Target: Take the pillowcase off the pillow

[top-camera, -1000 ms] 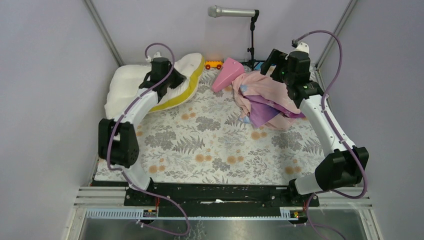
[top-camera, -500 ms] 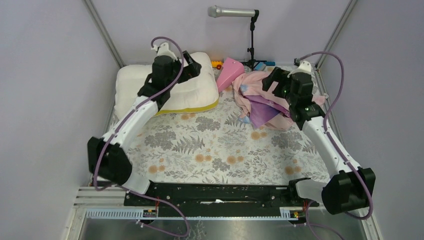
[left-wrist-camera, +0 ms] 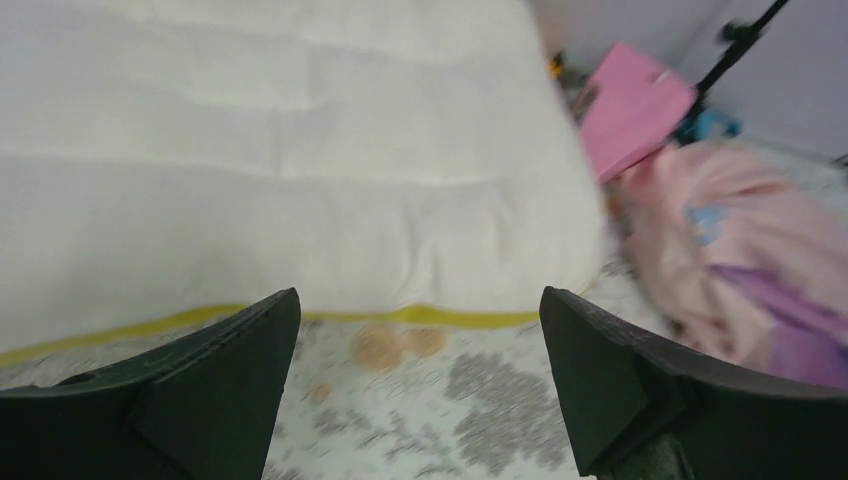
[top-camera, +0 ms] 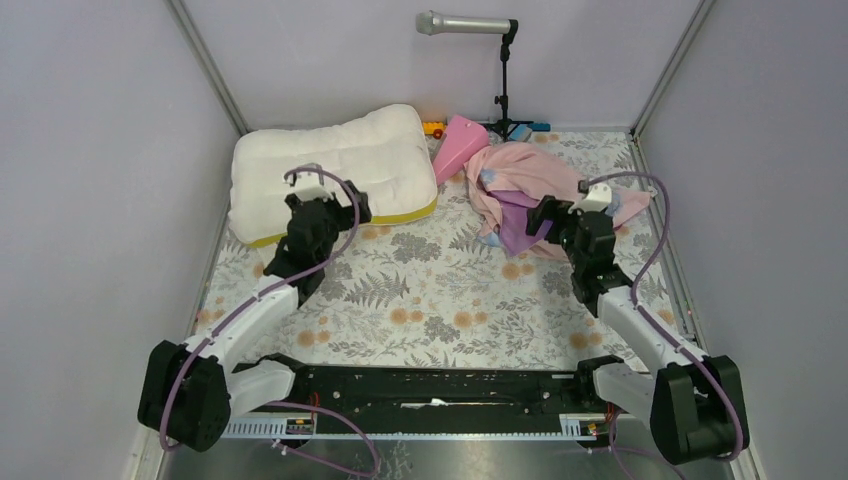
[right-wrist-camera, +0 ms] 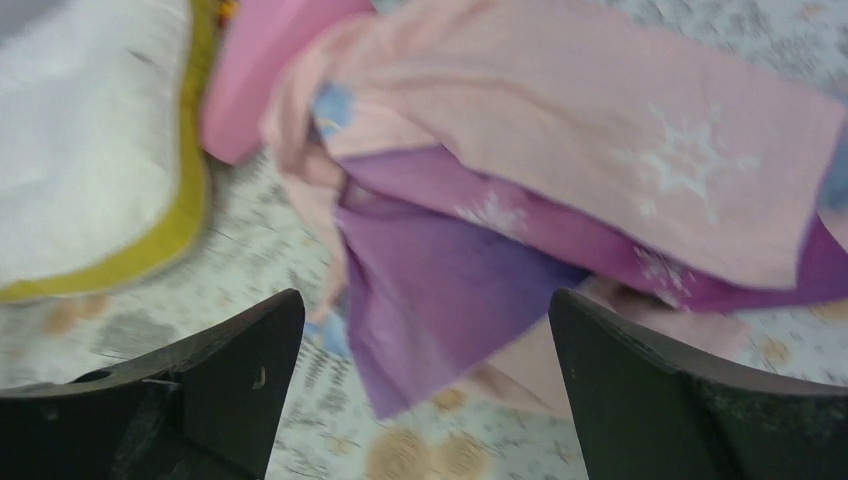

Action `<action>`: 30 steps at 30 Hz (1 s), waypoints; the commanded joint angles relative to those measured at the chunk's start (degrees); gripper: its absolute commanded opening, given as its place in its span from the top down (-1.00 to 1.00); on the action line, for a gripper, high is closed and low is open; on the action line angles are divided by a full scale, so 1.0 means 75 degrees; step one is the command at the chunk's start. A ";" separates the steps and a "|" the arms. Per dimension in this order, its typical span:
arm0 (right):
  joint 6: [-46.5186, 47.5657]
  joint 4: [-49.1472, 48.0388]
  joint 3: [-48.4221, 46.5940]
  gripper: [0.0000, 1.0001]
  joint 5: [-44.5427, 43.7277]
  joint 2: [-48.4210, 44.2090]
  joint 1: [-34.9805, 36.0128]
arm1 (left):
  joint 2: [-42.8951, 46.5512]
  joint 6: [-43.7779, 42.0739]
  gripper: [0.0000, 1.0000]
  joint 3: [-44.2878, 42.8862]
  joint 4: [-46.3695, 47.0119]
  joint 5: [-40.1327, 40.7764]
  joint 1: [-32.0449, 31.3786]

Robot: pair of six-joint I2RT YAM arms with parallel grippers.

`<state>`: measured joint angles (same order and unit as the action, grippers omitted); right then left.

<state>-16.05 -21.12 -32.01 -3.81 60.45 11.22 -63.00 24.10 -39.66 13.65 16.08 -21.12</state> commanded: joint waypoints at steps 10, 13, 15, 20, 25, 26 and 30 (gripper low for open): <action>0.1722 -0.2788 0.1025 -0.99 -0.1740 0.2136 -0.0486 | 0.0050 -0.2508 -0.98 0.2583 0.3256 0.2141 0.0481; 0.1917 -0.2725 0.0855 -0.99 -0.1678 0.2519 -0.0645 | -0.0273 -0.2440 -0.98 0.2902 0.3796 0.1740 0.0990; 0.1982 -0.3024 0.0964 -0.99 -0.1726 0.2669 -0.0742 | -0.0520 -0.2327 -0.98 0.3005 0.4174 0.1302 0.1296; 0.1876 -0.4307 0.1531 -0.99 -0.1343 0.2969 -0.1100 | -0.1365 -0.2079 -0.98 0.2994 0.4822 0.0620 0.1949; 0.1850 -0.5277 0.1817 -0.99 -0.1107 0.3480 -0.1223 | -0.1898 -0.1989 -0.98 0.3243 0.5701 0.0155 0.2413; 0.1813 -0.5436 0.1905 -0.99 -0.1125 0.3524 -0.1238 | -0.2038 -0.2027 -0.97 0.3373 0.6182 -0.0090 0.2508; 0.1753 -0.5788 0.2113 -0.99 -0.1149 0.3552 -0.1274 | -0.2633 -0.2251 -0.94 0.3120 0.6266 -0.0907 0.2618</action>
<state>-2.87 -55.33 -17.63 -12.56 86.39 2.15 -79.70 8.03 -15.18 53.01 17.34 -2.11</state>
